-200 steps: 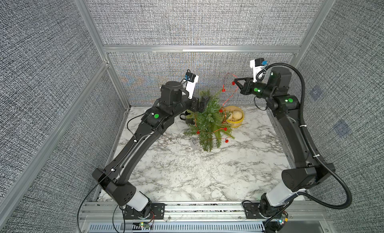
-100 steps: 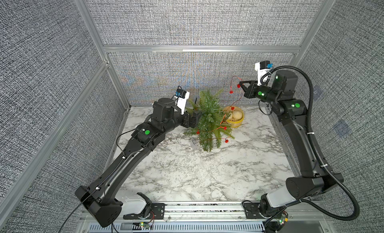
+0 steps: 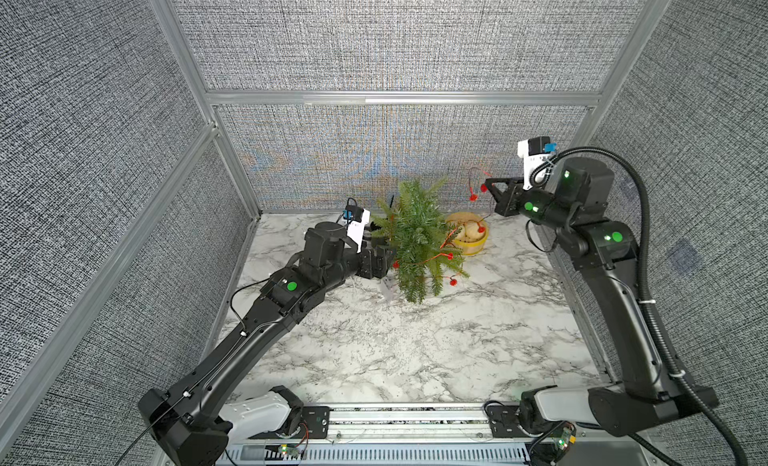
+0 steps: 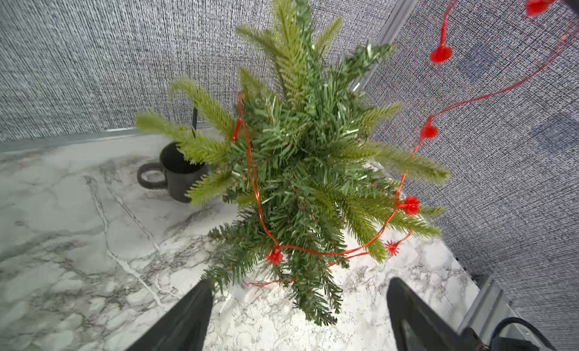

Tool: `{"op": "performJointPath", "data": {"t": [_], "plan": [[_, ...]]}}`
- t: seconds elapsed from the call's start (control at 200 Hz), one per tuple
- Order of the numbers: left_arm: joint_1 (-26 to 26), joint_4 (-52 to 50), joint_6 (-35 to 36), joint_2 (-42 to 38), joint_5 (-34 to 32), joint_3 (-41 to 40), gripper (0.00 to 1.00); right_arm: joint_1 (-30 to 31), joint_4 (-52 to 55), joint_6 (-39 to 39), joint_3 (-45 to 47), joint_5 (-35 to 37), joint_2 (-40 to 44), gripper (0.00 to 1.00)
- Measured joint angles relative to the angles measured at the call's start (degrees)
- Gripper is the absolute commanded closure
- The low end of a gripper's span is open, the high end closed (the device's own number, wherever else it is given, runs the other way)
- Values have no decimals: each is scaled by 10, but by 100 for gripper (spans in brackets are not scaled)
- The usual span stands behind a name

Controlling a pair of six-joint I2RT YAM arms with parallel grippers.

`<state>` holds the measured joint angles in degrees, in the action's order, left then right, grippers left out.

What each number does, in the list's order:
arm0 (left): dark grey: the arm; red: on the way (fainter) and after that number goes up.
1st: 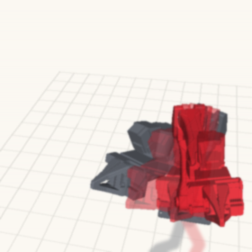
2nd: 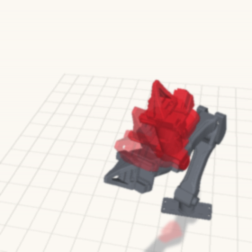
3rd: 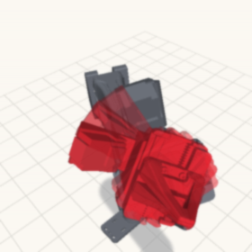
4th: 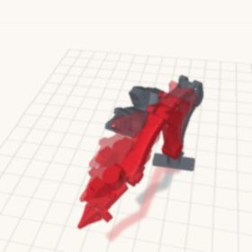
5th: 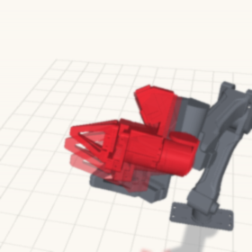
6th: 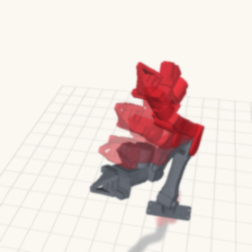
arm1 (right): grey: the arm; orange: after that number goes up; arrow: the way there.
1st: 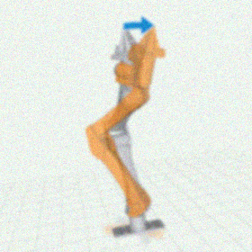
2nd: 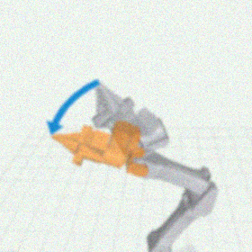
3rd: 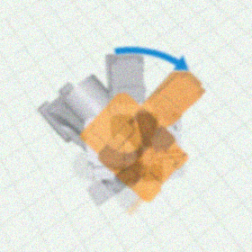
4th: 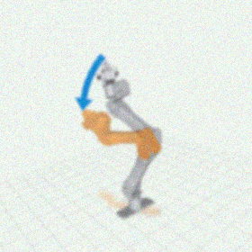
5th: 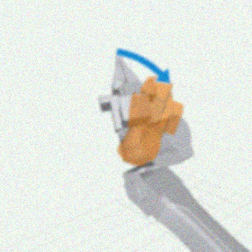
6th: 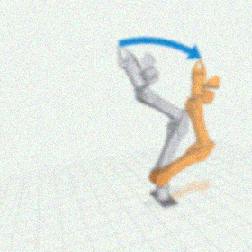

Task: Remove string lights from the small christmas tree
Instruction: Remove the light string from the Christmas tree.

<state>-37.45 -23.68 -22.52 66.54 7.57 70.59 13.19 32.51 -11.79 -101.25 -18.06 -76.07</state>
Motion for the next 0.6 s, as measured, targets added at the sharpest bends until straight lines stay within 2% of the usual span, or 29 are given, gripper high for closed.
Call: {"op": "performJointPath", "data": {"t": [0.2,0.6], "plan": [[0,16,-56,-36,7,-41,14,20,54,2,19,15,57,100],[-1,48,-159,-78,75,-121,16,43,135,-30,35,-3,167,100]]}}
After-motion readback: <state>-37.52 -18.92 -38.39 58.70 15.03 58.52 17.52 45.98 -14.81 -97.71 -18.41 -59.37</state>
